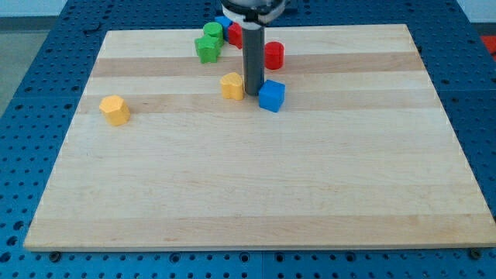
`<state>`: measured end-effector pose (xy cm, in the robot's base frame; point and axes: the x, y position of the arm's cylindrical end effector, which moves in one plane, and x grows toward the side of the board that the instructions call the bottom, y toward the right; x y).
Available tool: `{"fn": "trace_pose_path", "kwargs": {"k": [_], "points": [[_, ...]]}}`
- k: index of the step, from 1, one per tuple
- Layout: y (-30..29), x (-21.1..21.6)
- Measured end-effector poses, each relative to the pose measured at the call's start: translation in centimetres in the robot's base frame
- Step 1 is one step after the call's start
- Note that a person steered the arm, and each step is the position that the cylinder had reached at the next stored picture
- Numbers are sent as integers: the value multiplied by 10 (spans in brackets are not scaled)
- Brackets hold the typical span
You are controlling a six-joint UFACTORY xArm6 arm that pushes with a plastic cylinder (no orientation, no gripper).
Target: Push the yellow heart closer to the yellow hexagon
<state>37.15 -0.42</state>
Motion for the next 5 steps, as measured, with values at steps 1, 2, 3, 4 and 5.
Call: {"fn": "trace_pose_path", "kwargs": {"k": [1, 2, 3, 4, 5], "points": [[4, -1], [36, -19], [45, -29], [17, -29], [-28, -29]]}}
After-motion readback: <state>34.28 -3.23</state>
